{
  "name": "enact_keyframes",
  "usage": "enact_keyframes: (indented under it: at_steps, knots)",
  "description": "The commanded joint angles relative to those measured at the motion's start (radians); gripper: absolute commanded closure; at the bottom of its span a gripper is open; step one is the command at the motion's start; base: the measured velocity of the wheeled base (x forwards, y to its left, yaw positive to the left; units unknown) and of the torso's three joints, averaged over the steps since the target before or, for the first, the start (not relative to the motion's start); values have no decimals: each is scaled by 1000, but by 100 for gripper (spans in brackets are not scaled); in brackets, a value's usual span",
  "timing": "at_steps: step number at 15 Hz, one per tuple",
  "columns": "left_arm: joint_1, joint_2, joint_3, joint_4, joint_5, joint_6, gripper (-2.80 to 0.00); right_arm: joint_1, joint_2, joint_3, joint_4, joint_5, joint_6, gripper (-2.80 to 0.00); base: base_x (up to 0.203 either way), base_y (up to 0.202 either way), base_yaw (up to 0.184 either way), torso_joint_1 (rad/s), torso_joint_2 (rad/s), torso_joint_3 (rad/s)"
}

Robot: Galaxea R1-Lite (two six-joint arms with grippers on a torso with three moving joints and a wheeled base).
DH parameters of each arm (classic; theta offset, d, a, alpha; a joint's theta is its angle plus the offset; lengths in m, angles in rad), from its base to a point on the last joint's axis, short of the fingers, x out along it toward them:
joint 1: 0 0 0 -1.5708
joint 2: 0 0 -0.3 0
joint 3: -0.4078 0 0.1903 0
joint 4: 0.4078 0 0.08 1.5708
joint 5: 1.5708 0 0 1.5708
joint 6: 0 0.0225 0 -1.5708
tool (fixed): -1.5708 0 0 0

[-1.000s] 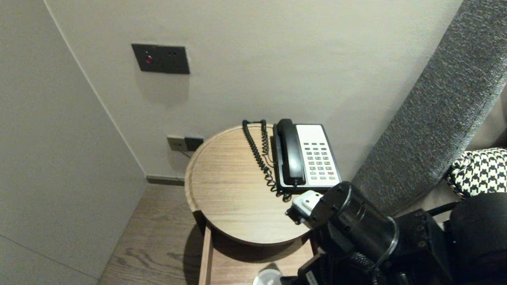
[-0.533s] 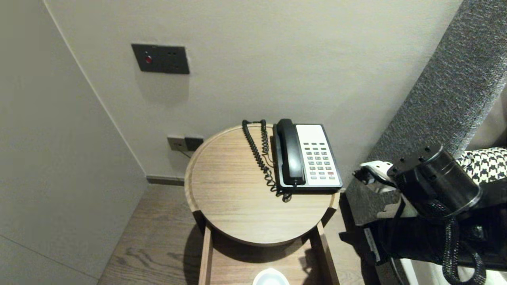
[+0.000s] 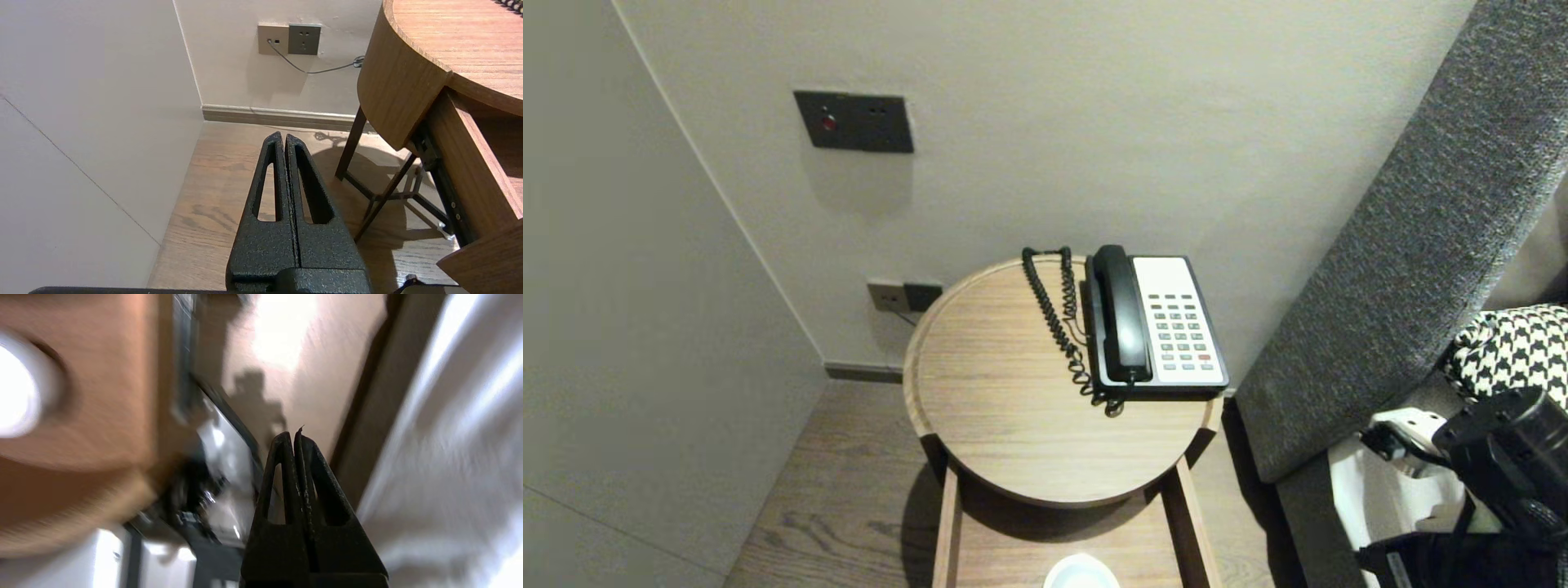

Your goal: Close the nightstand drawer

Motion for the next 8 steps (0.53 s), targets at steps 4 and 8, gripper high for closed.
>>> enact_keyframes:
  at_steps: [4,8]
  knots:
    - [0,-2,0,0,1,0,0,27,-28,167,32,38,0,0,0,0,0,0,0,0]
    - [0,-2,0,0,1,0,0,48,60,180,24,92,-6,0,0,0,0,0,0,0]
